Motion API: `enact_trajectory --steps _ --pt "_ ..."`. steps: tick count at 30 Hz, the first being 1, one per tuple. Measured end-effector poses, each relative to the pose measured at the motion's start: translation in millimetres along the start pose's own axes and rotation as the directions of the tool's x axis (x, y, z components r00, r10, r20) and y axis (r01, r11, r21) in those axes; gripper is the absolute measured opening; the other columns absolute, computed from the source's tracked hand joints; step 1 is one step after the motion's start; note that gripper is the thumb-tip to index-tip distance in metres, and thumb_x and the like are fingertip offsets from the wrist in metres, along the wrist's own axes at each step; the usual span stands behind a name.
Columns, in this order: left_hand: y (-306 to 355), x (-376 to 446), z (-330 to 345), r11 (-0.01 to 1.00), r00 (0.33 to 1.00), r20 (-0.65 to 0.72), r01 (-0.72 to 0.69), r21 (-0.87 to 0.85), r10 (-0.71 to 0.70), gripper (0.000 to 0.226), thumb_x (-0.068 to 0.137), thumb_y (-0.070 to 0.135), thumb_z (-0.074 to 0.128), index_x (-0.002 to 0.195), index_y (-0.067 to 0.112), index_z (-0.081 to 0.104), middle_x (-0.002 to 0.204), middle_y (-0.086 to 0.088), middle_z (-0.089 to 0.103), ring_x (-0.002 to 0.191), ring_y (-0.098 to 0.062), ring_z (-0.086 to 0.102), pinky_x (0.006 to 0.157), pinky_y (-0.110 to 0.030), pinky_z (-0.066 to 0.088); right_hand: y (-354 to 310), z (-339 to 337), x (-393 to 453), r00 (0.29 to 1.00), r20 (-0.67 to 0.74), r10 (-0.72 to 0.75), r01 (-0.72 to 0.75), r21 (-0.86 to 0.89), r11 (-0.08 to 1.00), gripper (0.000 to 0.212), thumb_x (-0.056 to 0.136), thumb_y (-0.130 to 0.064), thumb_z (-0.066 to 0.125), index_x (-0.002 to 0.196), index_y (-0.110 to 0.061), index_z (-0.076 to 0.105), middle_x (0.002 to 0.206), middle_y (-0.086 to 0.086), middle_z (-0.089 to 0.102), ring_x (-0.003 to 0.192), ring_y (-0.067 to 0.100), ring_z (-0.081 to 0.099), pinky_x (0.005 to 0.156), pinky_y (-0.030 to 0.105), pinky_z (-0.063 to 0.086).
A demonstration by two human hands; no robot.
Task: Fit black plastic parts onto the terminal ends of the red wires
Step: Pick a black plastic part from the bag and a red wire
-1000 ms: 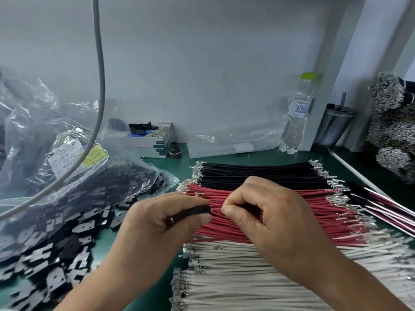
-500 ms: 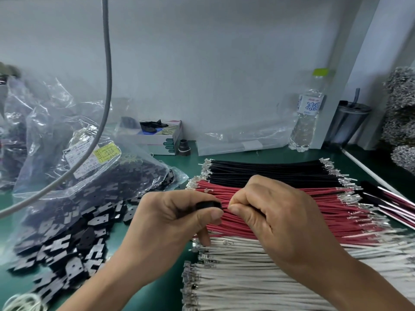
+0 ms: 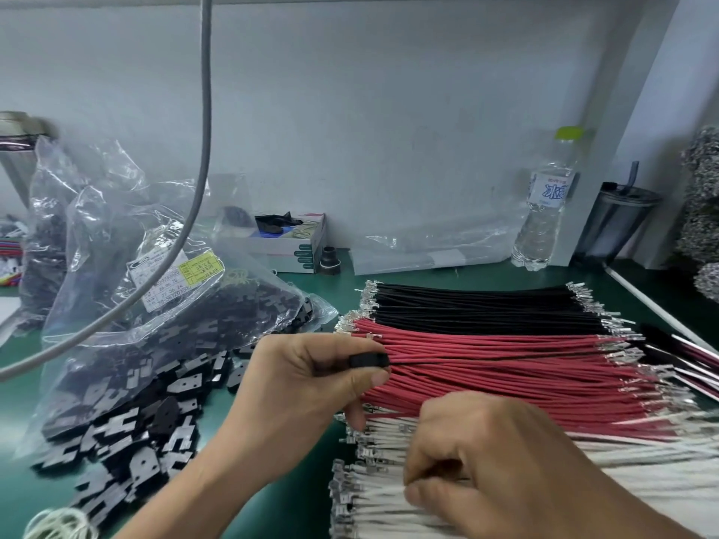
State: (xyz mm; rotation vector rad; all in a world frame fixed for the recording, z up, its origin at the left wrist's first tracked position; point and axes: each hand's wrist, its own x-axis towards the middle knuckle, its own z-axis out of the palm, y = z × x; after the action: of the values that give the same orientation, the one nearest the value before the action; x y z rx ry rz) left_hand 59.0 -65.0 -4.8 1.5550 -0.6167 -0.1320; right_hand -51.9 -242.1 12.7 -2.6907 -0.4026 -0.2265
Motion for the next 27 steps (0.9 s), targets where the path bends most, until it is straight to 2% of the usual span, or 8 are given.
enact_trajectory --steps 3,7,11,13,15,17,20,27 --pt "1 0 0 0.999 1.000 0.011 0.022 -0.027 -0.021 0.020 0.068 0.011 0.085 0.085 0.021 0.085 0.070 -0.014 0.076 0.044 -0.025 0.065 0.044 -0.015 0.045 -1 0 0 0.998 -0.067 0.018 -0.017 0.025 1.000 0.018 0.090 -0.052 0.056 0.103 -0.041 0.058 0.100 -0.026 0.054 0.095 -0.008 0.050 0.070 0.008 0.034" --pt "0 2 -1 0.998 0.999 0.003 0.053 -0.043 -0.053 0.021 0.067 0.017 0.085 0.088 0.021 0.085 0.065 -0.021 0.073 0.044 -0.025 0.065 0.042 -0.020 0.041 3 -9 2 0.933 -0.352 0.077 -0.016 0.175 0.984 0.010 0.088 -0.039 0.056 0.086 -0.033 0.064 0.091 -0.011 0.058 0.081 0.011 0.058 0.066 0.022 0.044" --pt "0 1 -2 0.995 0.997 0.024 0.071 -0.069 -0.069 0.026 0.064 0.027 0.086 0.089 0.022 0.084 0.073 -0.021 0.075 0.046 -0.025 0.065 0.043 -0.024 0.036 -1 -15 1 0.835 -0.544 0.086 -0.012 0.138 0.990 0.008 0.088 -0.029 0.062 0.083 -0.032 0.067 0.081 -0.010 0.057 0.074 0.012 0.058 0.059 0.019 0.042" --pt "0 1 -1 0.994 0.997 0.030 0.073 -0.080 -0.071 0.028 0.064 0.029 0.086 0.091 0.023 0.084 0.077 -0.021 0.076 0.046 -0.026 0.065 0.045 -0.025 0.036 -4 -26 0 0.782 -0.624 -0.006 0.011 0.004 1.000 0.008 0.091 -0.026 0.062 0.085 -0.026 0.068 0.082 -0.013 0.056 0.072 0.011 0.056 0.060 0.019 0.040" --pt "-1 1 -1 0.994 0.997 0.026 0.073 -0.077 -0.071 0.027 0.065 0.029 0.086 0.091 0.023 0.084 0.077 -0.021 0.076 0.047 -0.026 0.066 0.045 -0.025 0.037 -5 -36 0 0.755 -0.644 -0.126 0.005 -0.187 0.982 0.012 0.094 -0.025 0.061 0.085 -0.023 0.069 0.084 -0.010 0.056 0.072 0.010 0.054 0.062 0.022 0.040" --pt "-1 0 -2 0.994 0.997 0.031 0.075 -0.080 -0.073 0.026 0.065 0.029 0.086 0.090 0.022 0.084 0.077 -0.019 0.076 0.047 -0.025 0.066 0.043 -0.024 0.039 -3 -34 4 0.772 -0.611 -0.176 -0.023 -0.304 0.952 0.013 0.093 -0.025 0.063 0.082 -0.022 0.070 0.082 -0.009 0.055 0.069 0.010 0.053 0.059 0.026 0.041" --pt "1 0 -3 0.991 0.997 0.034 0.077 -0.111 -0.073 0.026 0.065 0.027 0.087 0.089 0.020 0.084 0.078 -0.018 0.077 0.045 -0.023 0.065 0.040 -0.022 0.042 2 -18 8 0.803 -0.580 -0.135 -0.040 -0.278 0.960 0.011 0.088 -0.026 0.067 0.078 -0.023 0.070 0.079 -0.011 0.056 0.066 0.008 0.052 0.051 0.027 0.044" --pt "1 0 -6 0.991 0.996 0.065 0.076 -0.107 -0.069 0.024 0.068 0.024 0.086 0.091 0.019 0.083 0.081 -0.015 0.078 0.046 -0.023 0.066 0.041 -0.023 0.044 8 -11 11 0.817 -0.570 -0.088 -0.050 -0.222 0.974 0.009 0.086 -0.029 0.068 0.078 -0.026 0.069 0.078 -0.013 0.054 0.067 0.006 0.051 0.049 0.028 0.046"
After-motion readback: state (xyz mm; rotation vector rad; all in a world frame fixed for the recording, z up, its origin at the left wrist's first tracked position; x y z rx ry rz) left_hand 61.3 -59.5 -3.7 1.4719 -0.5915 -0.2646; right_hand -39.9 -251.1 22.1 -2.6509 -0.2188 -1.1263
